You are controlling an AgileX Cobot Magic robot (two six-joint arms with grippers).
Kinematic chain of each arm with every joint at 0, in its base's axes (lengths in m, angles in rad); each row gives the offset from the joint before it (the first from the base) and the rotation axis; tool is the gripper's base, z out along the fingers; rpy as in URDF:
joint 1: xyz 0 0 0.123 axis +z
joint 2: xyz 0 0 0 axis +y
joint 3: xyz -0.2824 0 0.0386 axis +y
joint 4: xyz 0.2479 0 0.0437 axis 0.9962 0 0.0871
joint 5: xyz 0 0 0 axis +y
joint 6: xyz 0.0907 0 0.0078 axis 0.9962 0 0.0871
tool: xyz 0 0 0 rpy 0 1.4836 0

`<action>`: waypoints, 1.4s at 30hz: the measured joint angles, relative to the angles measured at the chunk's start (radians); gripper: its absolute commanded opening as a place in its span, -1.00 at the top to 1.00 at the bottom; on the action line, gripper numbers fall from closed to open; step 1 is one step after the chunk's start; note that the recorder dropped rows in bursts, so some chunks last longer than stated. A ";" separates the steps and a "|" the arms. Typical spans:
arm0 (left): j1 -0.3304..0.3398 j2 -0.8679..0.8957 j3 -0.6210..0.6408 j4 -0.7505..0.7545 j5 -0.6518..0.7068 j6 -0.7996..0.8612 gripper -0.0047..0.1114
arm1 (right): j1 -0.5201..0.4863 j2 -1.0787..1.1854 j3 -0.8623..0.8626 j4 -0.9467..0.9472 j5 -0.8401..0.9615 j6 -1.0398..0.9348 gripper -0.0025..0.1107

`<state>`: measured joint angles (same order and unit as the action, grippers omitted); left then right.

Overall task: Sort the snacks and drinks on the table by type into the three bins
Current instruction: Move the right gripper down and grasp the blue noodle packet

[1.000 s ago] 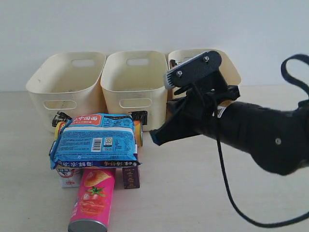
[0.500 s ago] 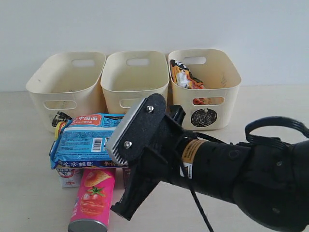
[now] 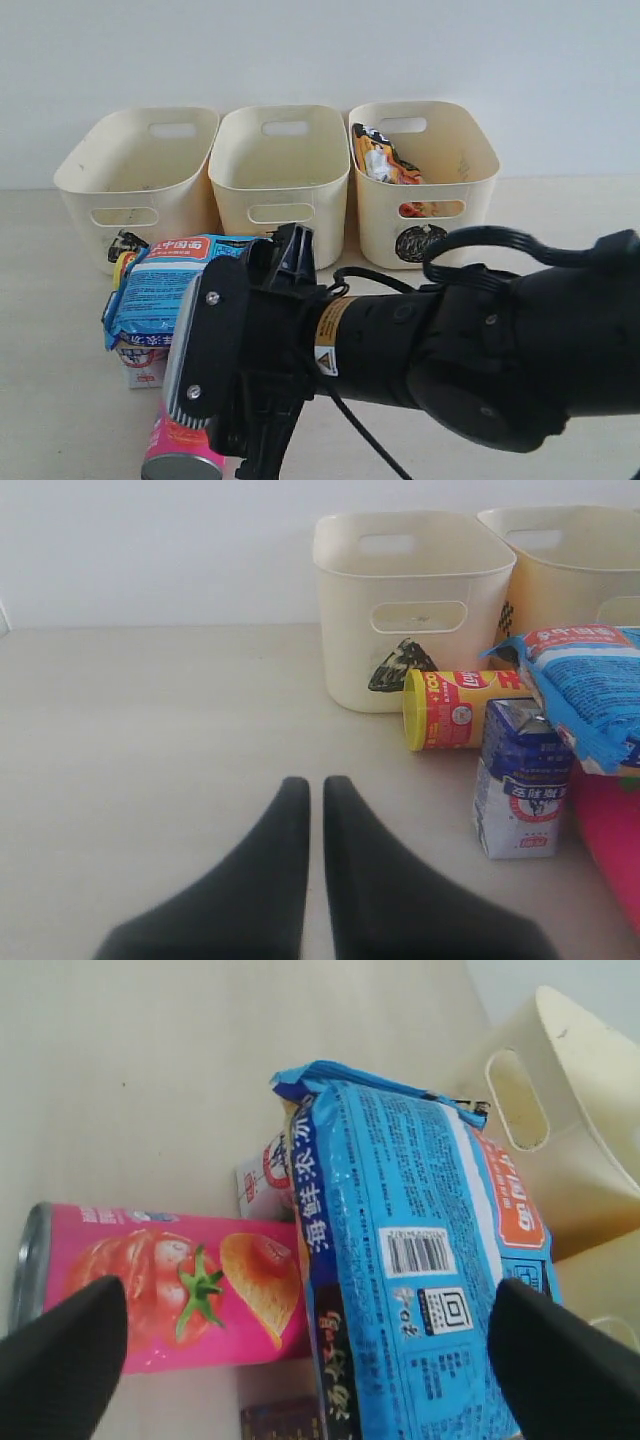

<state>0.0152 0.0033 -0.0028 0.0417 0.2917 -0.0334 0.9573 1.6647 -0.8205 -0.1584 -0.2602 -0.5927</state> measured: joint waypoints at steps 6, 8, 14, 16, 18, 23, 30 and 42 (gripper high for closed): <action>0.000 0.000 0.000 0.000 0.000 0.000 0.84 | 0.000 0.080 -0.074 0.000 0.015 -0.116 -0.54; 0.000 0.000 0.000 0.000 0.000 0.000 0.84 | 0.000 0.098 -0.099 0.006 0.015 -0.152 -0.54; 0.000 0.000 0.000 0.000 0.000 0.000 0.84 | 0.000 0.156 -0.165 0.085 -0.016 -0.189 -0.54; 0.000 0.000 0.000 0.000 0.000 0.000 0.84 | 0.000 0.176 -0.174 0.107 -0.034 -0.192 -0.54; 0.000 0.000 0.000 0.000 0.000 0.000 0.84 | 0.000 0.200 -0.181 0.117 -0.049 -0.199 -0.54; 0.000 0.000 0.000 0.000 0.000 0.000 0.84 | 0.000 0.268 -0.216 0.141 -0.082 -0.226 -0.54; 0.000 0.000 0.000 0.000 0.000 0.000 0.84 | 0.000 0.301 -0.244 0.353 -0.174 -0.501 -0.54; 0.000 0.000 0.000 0.000 0.000 0.000 0.84 | 0.000 0.301 -0.244 0.412 -0.183 -0.556 -0.54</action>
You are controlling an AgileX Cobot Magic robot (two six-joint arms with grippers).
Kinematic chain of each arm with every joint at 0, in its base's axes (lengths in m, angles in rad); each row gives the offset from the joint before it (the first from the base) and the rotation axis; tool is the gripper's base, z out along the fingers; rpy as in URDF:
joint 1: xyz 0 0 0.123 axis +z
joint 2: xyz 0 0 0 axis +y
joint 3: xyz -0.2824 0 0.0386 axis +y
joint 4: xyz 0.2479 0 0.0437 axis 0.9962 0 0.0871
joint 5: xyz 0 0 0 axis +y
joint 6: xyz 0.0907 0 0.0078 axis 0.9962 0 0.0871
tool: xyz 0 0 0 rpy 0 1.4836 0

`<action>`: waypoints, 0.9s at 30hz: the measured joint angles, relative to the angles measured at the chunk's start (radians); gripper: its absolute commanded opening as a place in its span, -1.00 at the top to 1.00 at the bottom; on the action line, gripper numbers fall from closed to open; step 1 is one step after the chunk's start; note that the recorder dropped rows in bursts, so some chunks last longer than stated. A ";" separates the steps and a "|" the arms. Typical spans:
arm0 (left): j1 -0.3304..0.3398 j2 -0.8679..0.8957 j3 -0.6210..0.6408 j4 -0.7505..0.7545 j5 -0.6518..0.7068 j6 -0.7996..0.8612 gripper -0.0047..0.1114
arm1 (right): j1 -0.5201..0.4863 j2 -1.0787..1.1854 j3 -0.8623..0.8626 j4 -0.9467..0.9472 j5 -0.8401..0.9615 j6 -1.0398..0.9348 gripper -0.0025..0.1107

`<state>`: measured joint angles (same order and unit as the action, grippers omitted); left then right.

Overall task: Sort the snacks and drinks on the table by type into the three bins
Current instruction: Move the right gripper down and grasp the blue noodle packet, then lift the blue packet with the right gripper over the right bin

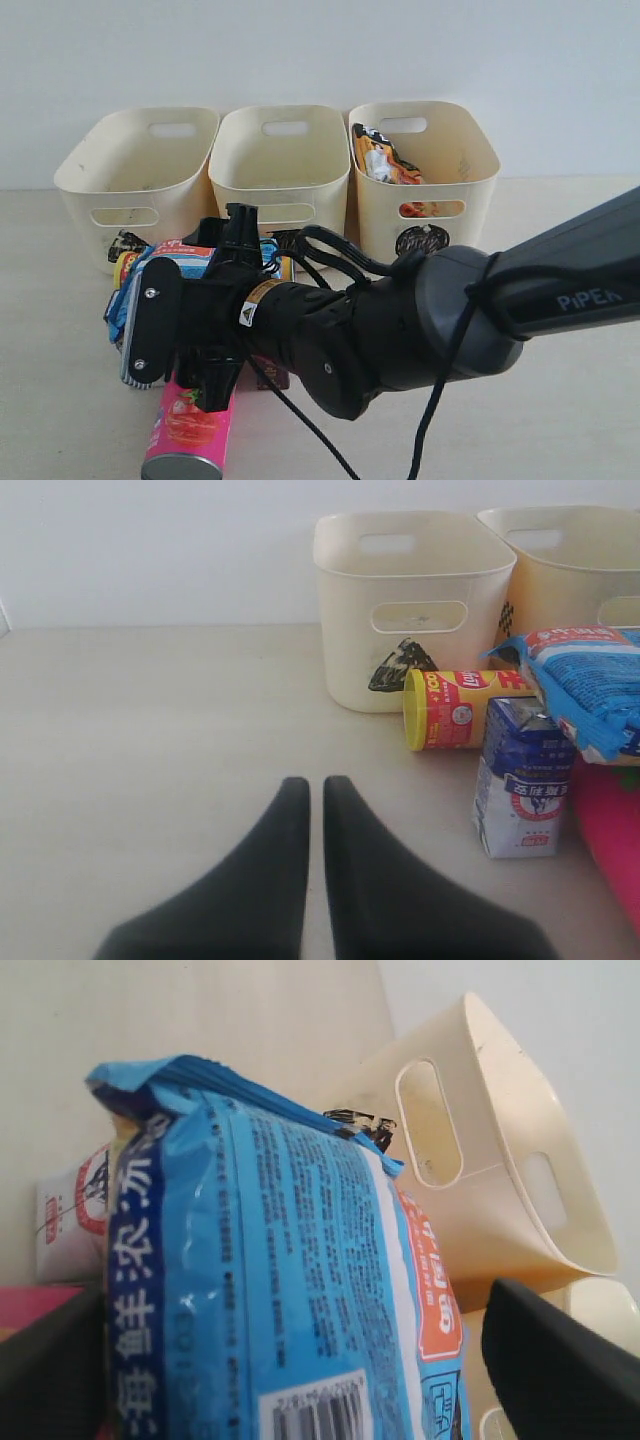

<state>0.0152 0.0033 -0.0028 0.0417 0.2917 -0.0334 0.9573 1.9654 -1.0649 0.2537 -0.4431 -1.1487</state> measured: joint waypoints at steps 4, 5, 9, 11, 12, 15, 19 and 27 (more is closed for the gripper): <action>0.000 0.000 0.000 0.000 0.000 0.000 0.84 | 0.000 0.007 0.000 0.000 -0.007 0.000 -0.54; 0.000 0.000 0.000 0.000 0.000 0.000 0.84 | 0.000 0.014 0.000 0.000 -0.017 -0.001 -0.54; 0.000 0.000 0.000 0.000 0.000 0.000 0.84 | 0.000 0.053 0.000 0.008 -0.068 -0.006 -0.47; 0.000 0.000 0.000 0.000 0.000 0.000 0.84 | 0.000 0.060 0.000 0.008 -0.087 -0.007 -0.24; 0.000 0.000 0.000 0.000 0.000 0.000 0.84 | 0.000 0.060 0.000 0.008 -0.094 -0.008 -0.13; 0.000 0.000 0.000 0.000 0.000 0.000 0.84 | 0.000 0.060 0.000 0.011 -0.102 -0.010 0.36; 0.000 0.000 0.000 0.000 0.000 0.000 0.84 | 0.000 0.060 0.000 0.018 -0.116 -0.014 0.95; 0.000 0.000 0.000 0.000 0.000 0.000 0.84 | 0.020 0.060 0.000 0.055 -0.126 -0.184 0.96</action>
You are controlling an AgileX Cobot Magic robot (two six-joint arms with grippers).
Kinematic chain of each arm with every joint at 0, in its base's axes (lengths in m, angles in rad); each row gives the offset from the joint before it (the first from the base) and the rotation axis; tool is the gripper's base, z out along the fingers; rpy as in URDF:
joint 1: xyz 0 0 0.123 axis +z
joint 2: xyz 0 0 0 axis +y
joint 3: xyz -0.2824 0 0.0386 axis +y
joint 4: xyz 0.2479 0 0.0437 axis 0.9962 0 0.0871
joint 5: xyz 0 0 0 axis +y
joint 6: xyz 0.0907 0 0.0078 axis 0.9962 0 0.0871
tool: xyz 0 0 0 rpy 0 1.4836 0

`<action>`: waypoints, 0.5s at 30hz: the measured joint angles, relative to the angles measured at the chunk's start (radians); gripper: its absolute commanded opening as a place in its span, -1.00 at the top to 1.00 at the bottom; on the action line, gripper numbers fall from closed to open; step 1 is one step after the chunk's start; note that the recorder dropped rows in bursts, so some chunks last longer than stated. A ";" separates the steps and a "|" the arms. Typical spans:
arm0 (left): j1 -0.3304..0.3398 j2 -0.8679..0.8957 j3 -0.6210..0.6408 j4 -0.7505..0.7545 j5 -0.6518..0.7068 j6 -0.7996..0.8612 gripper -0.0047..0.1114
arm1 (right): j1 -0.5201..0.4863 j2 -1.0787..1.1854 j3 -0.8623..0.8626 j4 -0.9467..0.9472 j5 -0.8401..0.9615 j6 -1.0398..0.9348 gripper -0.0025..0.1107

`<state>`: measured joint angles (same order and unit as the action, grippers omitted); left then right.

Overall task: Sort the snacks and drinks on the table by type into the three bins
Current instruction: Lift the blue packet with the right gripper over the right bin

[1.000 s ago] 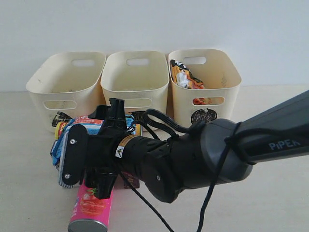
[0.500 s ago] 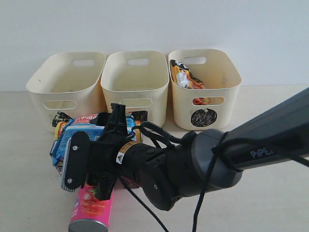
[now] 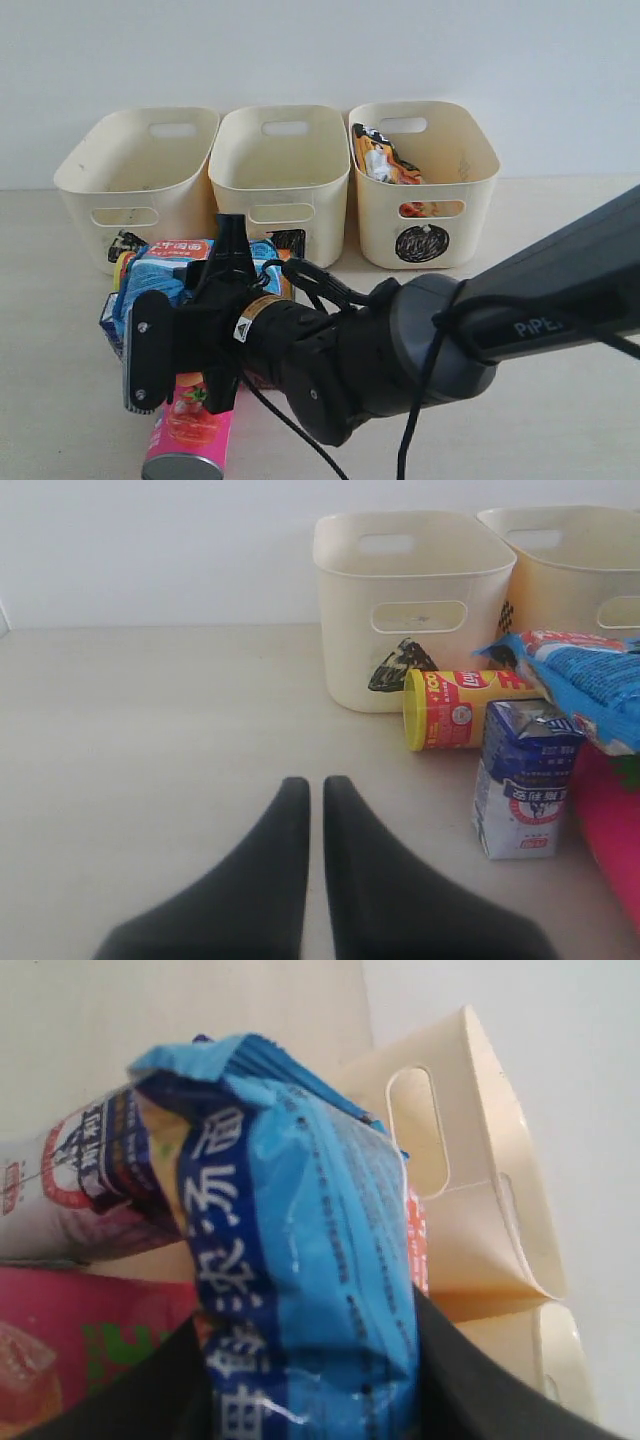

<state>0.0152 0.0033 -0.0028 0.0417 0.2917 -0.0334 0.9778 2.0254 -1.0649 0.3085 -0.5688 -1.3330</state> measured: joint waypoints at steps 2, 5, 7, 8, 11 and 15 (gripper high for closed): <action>0.000 0.000 0.000 0.000 0.000 0.000 0.84 | 0.012 -0.012 0.000 0.045 -0.012 -0.046 0.96; 0.000 0.000 0.000 0.000 0.000 0.000 0.84 | 0.018 -0.097 0.000 0.083 -0.014 -0.081 0.96; 0.000 0.000 0.000 0.000 0.000 0.000 0.84 | 0.018 -0.157 0.000 0.109 -0.014 -0.095 0.96; 0.000 0.000 0.000 0.000 0.000 0.000 0.84 | 0.018 -0.177 0.000 0.116 -0.014 -0.098 0.96; 0.000 0.000 0.000 0.000 0.000 0.000 0.84 | 0.018 -0.249 0.000 0.162 0.018 -0.102 0.96; 0.000 0.000 0.000 0.000 0.000 0.000 0.84 | 0.020 -0.293 0.000 0.295 0.032 -0.102 0.96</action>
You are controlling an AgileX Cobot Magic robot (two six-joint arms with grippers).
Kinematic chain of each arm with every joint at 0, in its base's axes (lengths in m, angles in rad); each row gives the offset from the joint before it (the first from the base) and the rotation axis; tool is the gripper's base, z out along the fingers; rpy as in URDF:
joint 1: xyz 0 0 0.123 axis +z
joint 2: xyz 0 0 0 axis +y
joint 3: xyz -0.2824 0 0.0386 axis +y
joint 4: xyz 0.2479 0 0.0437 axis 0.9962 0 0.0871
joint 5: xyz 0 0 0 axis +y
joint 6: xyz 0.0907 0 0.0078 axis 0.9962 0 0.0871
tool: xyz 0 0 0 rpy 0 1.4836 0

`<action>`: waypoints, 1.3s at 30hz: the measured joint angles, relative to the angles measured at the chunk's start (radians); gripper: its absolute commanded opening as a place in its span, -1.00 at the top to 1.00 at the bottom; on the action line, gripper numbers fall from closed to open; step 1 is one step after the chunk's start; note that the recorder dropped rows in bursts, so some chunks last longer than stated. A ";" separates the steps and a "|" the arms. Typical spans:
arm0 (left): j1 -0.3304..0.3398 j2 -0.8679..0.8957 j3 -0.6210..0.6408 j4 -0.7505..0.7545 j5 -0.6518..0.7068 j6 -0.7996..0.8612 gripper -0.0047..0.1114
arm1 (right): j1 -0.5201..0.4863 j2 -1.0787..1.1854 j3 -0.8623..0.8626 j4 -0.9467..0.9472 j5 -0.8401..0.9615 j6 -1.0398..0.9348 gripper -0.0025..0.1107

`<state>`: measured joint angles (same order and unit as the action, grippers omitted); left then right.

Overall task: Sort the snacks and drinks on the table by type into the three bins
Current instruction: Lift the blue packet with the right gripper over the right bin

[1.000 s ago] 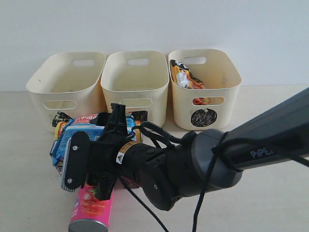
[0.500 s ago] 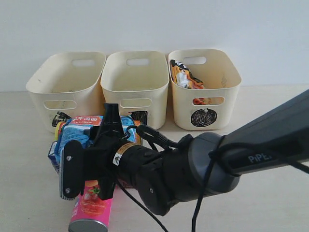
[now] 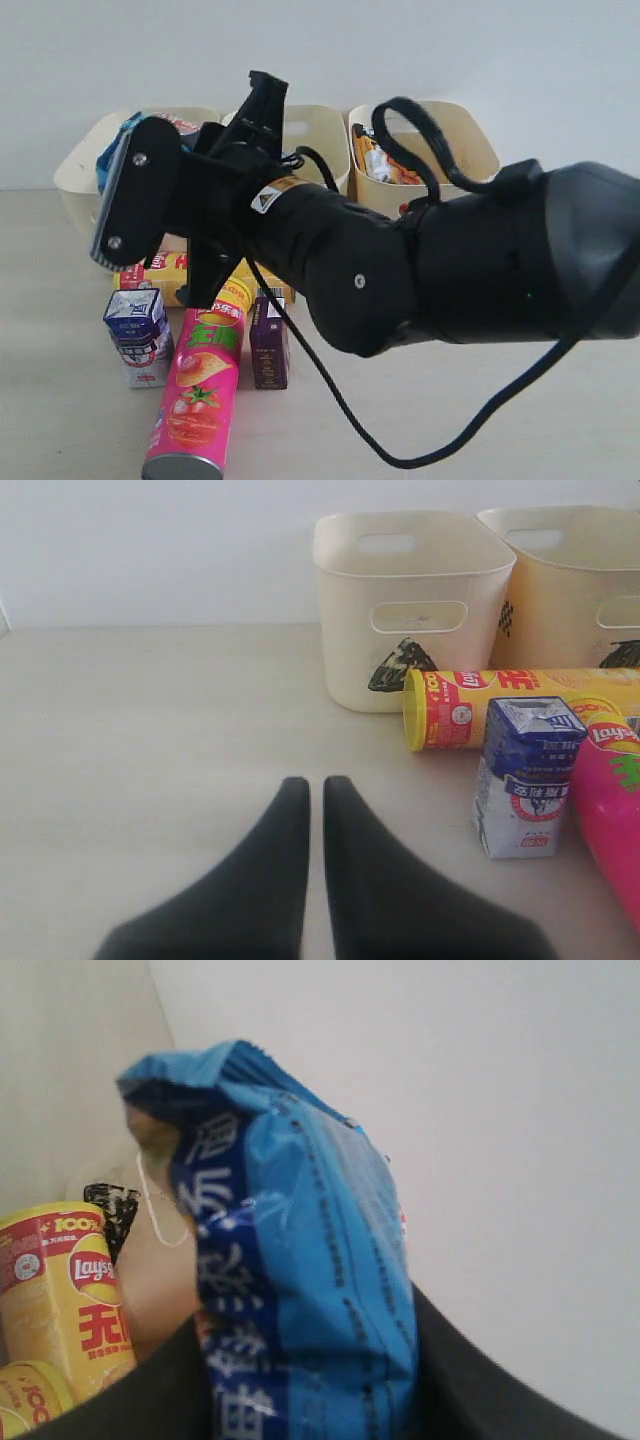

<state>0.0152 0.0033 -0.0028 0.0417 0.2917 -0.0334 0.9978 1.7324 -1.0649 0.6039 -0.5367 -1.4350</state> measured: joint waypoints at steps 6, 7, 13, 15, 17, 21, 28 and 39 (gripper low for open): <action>0.000 0.000 0.000 0.000 0.000 0.000 0.84 | -0.037 -0.060 0.000 0.144 0.000 0.101 0.96; 0.000 0.000 0.000 0.000 0.000 0.000 0.84 | -0.055 -0.075 0.002 0.151 0.000 0.154 0.96; 0.000 0.000 0.000 0.000 0.000 0.000 0.84 | -0.187 -0.152 0.036 0.163 -0.015 0.371 0.96; 0.000 0.000 0.000 0.000 0.000 0.000 0.84 | -0.239 -0.160 0.042 0.148 -0.011 0.454 0.96; 0.000 0.000 0.000 0.000 0.000 0.000 0.84 | -0.288 -0.160 0.044 0.107 -0.009 0.554 0.96; 0.000 0.000 0.000 0.000 0.000 0.000 0.84 | -0.376 -0.160 0.047 -0.025 -0.007 0.782 0.96; 0.000 0.000 0.000 0.000 0.000 0.000 0.84 | -0.543 -0.118 0.047 -0.303 -0.041 1.165 0.96; 0.000 0.000 0.000 0.000 0.000 0.000 0.84 | -0.666 0.181 -0.204 -0.552 -0.100 1.290 0.96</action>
<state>0.0152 0.0033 -0.0028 0.0417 0.2917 -0.0334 0.3314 1.9136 -1.2686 0.0518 -0.6367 -0.1451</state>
